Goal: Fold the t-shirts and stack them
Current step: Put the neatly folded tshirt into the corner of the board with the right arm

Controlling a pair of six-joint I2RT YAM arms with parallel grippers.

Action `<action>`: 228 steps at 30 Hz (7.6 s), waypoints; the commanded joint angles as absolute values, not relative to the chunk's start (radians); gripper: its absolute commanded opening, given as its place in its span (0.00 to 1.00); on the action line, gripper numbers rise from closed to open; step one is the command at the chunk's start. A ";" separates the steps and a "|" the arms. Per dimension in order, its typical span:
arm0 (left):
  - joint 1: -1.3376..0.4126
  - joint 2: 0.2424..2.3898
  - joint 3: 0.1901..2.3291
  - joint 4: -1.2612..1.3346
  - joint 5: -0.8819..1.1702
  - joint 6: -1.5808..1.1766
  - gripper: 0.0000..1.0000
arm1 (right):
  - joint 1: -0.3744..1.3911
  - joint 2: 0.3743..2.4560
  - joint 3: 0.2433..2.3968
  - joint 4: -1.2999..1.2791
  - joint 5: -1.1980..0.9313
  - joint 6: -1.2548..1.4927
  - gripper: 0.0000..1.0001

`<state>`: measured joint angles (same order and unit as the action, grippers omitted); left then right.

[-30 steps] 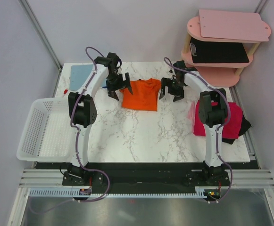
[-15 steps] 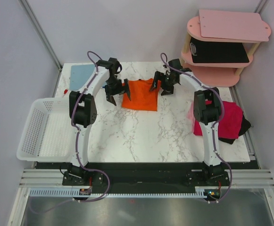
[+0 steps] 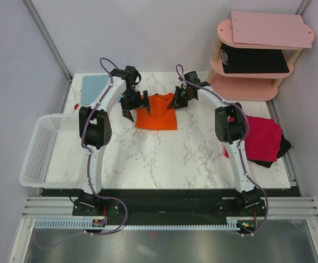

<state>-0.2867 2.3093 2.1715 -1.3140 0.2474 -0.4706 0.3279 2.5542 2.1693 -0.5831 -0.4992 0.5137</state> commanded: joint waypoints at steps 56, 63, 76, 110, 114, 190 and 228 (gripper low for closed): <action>-0.339 2.293 2.217 -1.290 0.341 -0.434 0.94 | -0.124 1.545 1.643 -1.329 0.280 0.380 0.00; -0.342 2.295 2.223 -1.290 0.341 -0.440 0.94 | -0.193 1.606 1.548 -1.247 0.455 0.364 0.00; -0.342 2.302 2.233 -1.298 0.341 -0.439 0.94 | -0.259 1.700 1.580 -1.146 0.531 0.331 0.01; -0.370 2.333 2.275 -1.293 0.351 -0.503 0.94 | -0.144 1.643 1.663 -0.950 0.255 0.241 0.98; -0.374 2.339 2.280 -1.293 0.351 -0.509 0.94 | -0.006 1.683 1.643 -0.942 0.177 0.207 0.96; -0.385 2.295 2.241 -1.273 0.298 -0.462 1.00 | -0.101 1.810 1.452 -1.078 0.204 0.250 0.47; -0.272 2.164 2.051 -1.210 0.213 -0.430 1.00 | 0.394 2.372 2.178 -1.022 -0.090 0.210 0.98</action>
<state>-0.2855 2.2395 2.0499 -1.2373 0.2329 -0.4725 0.3988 2.3676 2.1456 -1.0527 -0.0589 0.2264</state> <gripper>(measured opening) 0.995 0.981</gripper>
